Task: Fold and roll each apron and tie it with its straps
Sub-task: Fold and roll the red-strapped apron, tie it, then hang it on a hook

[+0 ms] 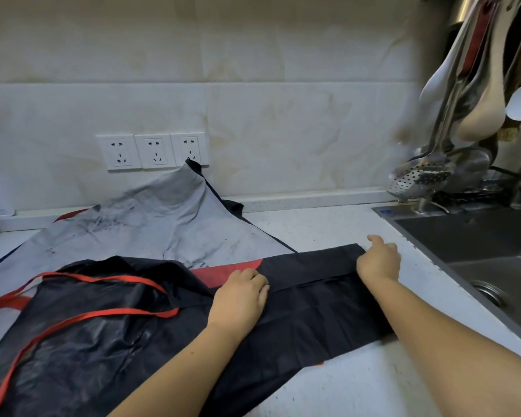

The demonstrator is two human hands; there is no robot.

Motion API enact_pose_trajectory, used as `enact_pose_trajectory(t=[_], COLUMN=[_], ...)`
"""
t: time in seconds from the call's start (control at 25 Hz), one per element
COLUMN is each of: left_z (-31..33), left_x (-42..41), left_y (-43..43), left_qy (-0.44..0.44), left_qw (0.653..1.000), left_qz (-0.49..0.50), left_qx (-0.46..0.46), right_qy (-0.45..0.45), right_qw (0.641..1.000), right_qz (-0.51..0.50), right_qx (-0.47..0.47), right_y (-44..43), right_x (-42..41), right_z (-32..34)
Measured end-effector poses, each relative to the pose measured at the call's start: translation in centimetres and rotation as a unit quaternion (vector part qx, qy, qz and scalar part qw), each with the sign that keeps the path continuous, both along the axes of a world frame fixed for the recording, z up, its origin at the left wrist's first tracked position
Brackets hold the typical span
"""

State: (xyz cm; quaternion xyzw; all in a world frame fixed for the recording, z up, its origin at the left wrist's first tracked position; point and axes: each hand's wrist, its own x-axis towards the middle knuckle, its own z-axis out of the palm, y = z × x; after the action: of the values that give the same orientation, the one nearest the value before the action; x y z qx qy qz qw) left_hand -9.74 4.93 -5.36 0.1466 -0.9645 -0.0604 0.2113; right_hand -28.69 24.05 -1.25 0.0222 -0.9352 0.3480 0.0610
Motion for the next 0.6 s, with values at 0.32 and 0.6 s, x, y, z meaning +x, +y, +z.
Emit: enact_pose_trajectory(t=[0.32, 0.6], left_z=[0.3, 7.6], left_x=[0.5, 5.6], left_y=[-0.7, -6.1], left_qy=[0.045, 0.111], left_qw=[0.983, 0.978], left_qz=[0.019, 0.144], left_qx=[0.178, 0.107], right_qy=[-0.059, 0.056], right_qw=[0.915, 0.887], right_qz=[0.251, 0.422], right_qx=[0.311, 0.18], right_y=[-8.7, -16.5], right_x=[7.1, 15.7], right_z=[-2.6, -1.2])
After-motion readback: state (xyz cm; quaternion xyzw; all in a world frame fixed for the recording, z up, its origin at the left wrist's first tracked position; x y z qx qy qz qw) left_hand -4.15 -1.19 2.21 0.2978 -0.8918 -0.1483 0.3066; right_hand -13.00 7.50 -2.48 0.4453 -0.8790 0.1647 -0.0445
